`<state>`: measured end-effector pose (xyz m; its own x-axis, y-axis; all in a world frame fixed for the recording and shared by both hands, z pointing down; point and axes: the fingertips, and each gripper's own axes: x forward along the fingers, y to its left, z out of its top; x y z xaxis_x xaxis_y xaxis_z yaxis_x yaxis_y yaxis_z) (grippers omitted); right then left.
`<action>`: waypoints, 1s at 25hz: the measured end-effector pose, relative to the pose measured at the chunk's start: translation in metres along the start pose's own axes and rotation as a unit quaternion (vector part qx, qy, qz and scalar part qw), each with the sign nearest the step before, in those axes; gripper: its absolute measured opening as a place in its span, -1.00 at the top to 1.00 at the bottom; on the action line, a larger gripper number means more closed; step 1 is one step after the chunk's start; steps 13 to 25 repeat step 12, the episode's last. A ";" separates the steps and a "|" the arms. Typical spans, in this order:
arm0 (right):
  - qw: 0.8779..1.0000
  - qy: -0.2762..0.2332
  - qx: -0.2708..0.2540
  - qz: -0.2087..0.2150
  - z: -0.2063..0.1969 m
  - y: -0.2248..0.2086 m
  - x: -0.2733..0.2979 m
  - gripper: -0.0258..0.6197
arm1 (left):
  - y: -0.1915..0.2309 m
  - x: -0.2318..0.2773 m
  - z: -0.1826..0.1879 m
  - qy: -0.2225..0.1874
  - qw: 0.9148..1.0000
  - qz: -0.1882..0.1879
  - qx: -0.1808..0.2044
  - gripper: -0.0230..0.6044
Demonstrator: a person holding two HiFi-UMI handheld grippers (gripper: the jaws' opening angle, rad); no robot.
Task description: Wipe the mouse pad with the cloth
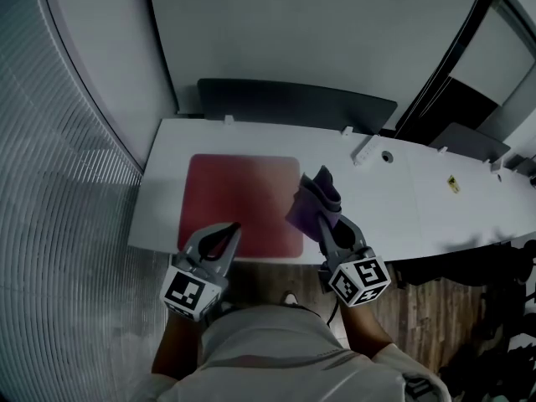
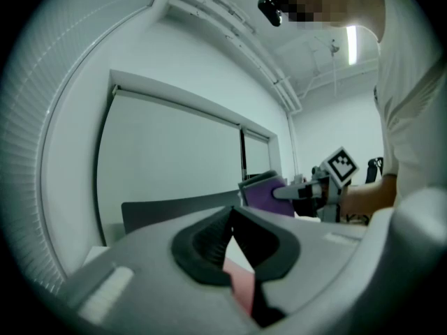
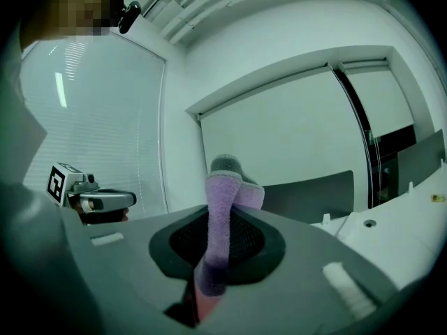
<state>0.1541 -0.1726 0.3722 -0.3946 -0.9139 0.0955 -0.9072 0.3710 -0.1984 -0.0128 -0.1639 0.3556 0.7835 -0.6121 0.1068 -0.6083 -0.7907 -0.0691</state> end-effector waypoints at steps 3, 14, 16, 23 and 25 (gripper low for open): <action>1.000 0.001 0.007 0.002 -0.002 -0.001 0.000 0.78 | 0.004 0.001 -0.002 -0.003 1.000 0.002 0.003 0.92; 1.000 0.015 0.001 0.006 -0.006 -0.003 -0.001 0.78 | 0.002 0.000 0.005 -0.005 1.000 0.008 -0.015 0.92; 1.000 0.015 0.001 0.006 -0.006 -0.003 -0.001 0.78 | 0.002 0.000 0.005 -0.005 1.000 0.008 -0.015 0.92; 1.000 0.015 0.001 0.006 -0.006 -0.003 -0.001 0.78 | 0.002 0.000 0.005 -0.005 1.000 0.008 -0.015 0.92; 1.000 0.015 0.001 0.006 -0.006 -0.003 -0.001 0.78 | 0.002 0.000 0.005 -0.005 1.000 0.008 -0.015 0.92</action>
